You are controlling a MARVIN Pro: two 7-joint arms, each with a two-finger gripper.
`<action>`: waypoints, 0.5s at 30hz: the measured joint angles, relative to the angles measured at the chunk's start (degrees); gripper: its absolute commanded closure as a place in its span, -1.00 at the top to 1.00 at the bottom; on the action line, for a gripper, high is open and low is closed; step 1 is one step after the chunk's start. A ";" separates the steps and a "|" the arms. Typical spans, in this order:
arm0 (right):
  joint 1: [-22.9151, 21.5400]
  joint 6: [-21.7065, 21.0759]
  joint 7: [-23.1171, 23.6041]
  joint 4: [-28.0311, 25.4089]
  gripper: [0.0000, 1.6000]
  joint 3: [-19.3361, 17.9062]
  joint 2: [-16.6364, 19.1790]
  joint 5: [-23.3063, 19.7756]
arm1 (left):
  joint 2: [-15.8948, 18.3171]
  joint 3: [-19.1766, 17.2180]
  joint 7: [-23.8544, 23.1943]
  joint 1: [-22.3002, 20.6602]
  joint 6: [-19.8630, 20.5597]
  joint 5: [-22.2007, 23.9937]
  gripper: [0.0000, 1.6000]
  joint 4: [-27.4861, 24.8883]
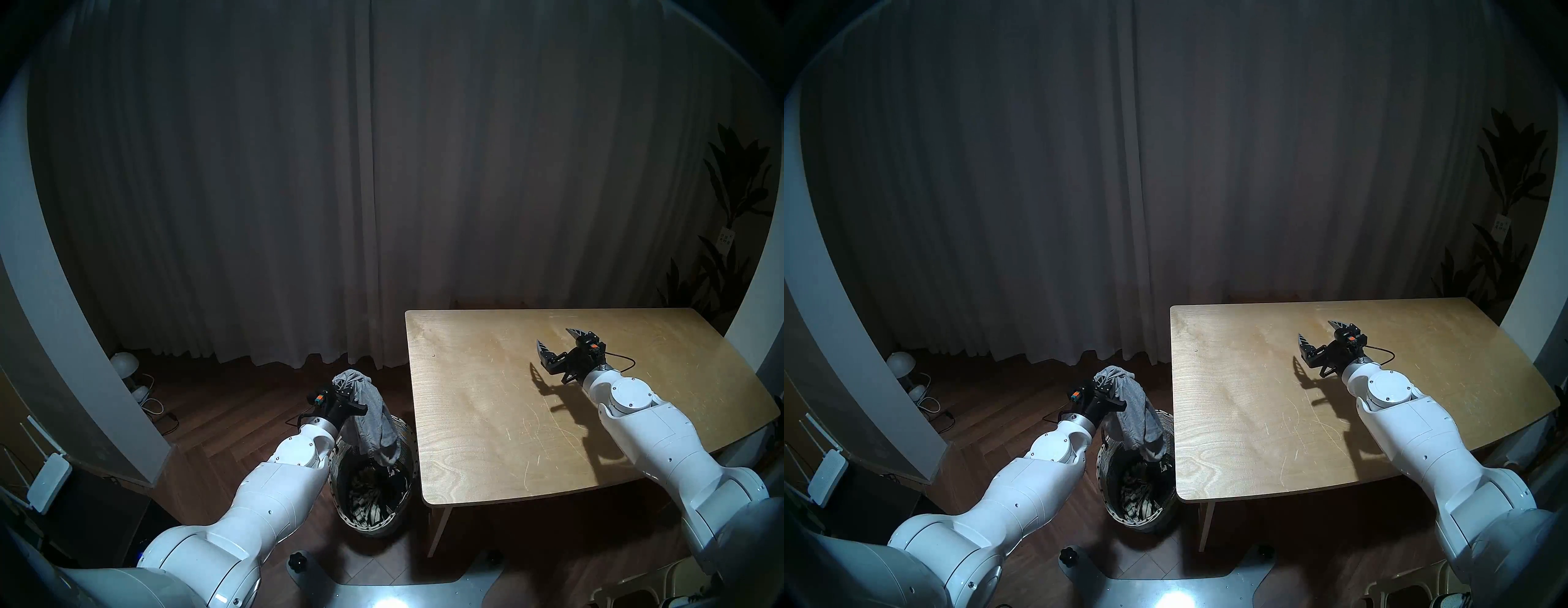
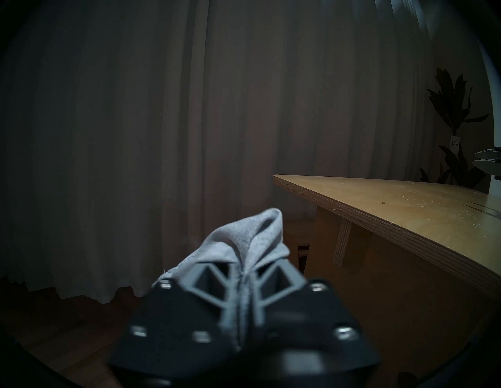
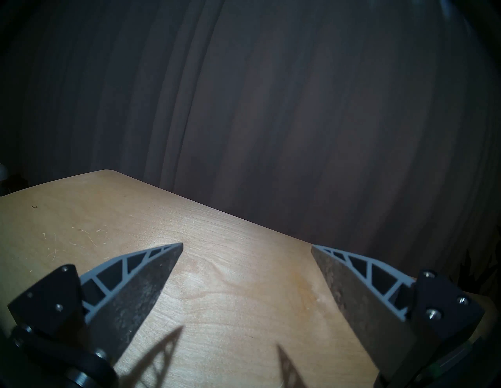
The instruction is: Toss clothes into the laundry hamper
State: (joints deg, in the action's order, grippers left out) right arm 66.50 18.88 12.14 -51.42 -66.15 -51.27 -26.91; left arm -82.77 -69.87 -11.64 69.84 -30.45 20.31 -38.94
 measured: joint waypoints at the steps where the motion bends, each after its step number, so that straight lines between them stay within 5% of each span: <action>1: -0.06 0.08 0.27 0.10 1.00 0.04 -0.07 0.09 | -0.02 0.12 -0.21 0.62 -0.01 0.01 1.00 -0.98; 12: -0.39 0.12 1.48 0.23 1.00 0.08 -0.78 0.57 | -1.27 3.55 -2.14 8.30 -0.49 0.52 0.74 -7.33; 14: -0.48 0.19 1.68 0.25 1.00 0.08 -0.90 0.67 | -1.20 3.70 -1.42 9.51 -0.37 0.45 0.09 -8.49; 15: -0.55 0.26 1.83 0.25 1.00 0.08 -0.99 0.76 | -0.95 3.79 -0.60 10.21 -0.13 0.11 0.09 -9.25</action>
State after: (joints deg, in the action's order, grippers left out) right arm 65.94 19.15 13.97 -51.17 -66.07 -52.26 -26.15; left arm -83.72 -66.08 -12.24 80.05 -30.57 20.42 -48.20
